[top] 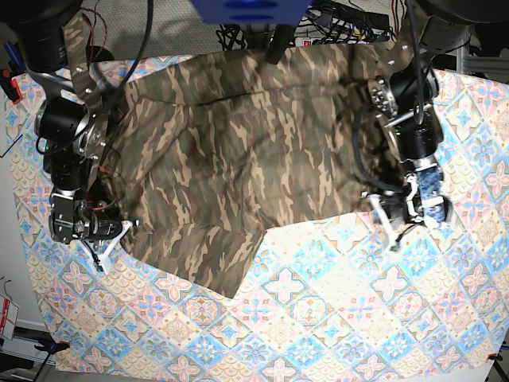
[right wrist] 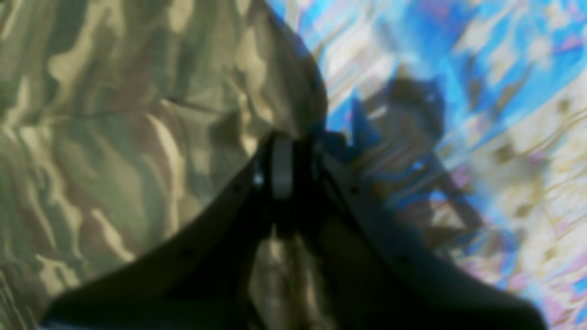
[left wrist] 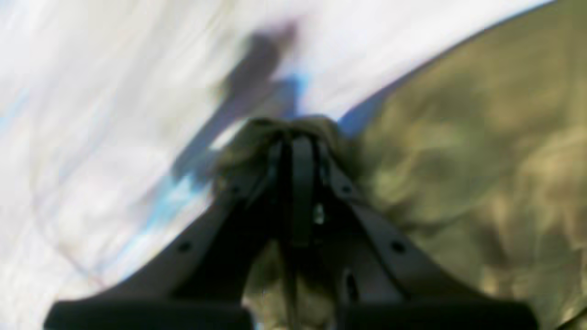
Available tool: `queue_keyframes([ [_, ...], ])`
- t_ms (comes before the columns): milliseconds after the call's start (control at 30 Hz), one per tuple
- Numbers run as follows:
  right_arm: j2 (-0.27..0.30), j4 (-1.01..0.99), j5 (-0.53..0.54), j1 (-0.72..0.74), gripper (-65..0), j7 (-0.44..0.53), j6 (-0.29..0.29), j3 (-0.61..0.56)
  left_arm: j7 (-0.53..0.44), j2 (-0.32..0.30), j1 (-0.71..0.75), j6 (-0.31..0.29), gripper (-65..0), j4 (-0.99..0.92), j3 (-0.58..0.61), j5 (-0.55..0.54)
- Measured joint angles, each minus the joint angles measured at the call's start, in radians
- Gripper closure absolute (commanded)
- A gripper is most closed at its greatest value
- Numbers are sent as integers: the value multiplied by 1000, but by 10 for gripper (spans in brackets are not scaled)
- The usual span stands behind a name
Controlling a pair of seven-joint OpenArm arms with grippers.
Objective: Fold the T-shirt properly
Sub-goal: 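Drag the shirt away from the robot with both grippers, spreading it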
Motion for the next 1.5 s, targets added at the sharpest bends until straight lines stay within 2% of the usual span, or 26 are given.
queue_keyframes([
  [200, 6, 5, 0, 23, -33, 8, -25, 40, 12, 10, -32, -20, -18, -14, 2, -16],
  [367, 22, 4, -4, 23, -33, 8, -29, 49, 12, 2, -71, -9, -19, -14, 2, -12],
  [500, 26, -5, 2, 48, -34, 48, -123, 43, 11, 3, -104, -12, -20, -14, 2, -14],
  [633, 54, -3, 0, 61, -34, 57, -148, 43, -5, -14, -115, -12, -21, -14, 2, -15],
  [767, 54, -3, 0, 54, -41, 53, -171, 51, -47, -12, -123, -12, -22, -14, 2, -12],
  [933, 55, -3, 7, 55, -48, 73, -299, 51, -93, -13, -137, -12, -23, -15, 2, -12],
  [967, 61, -3, 8, 55, -48, 73, -307, 51, -96, -14, -146, -12, -23, -27, 2, -11],
  [1067, 72, -26, 4, 61, -48, 86, -314, 52, -133, -48, -211, -13, -23, -155, 2, -13],
  [1200, 85, -82, 4, 79, -48, 121, -379, 141, -274, -108, -312, -12, -23, -391, 2, -20],
  [1300, 123, -128, 4, 82, -48, 159, -377, 161, -338, -146, -365, -7, -23, -521, 2, -10],
  [1500, 143, -156, 4, 78, -48, 166, -384, 166, -359, -159, -378, -12, -23, -555, 2, -13],
])
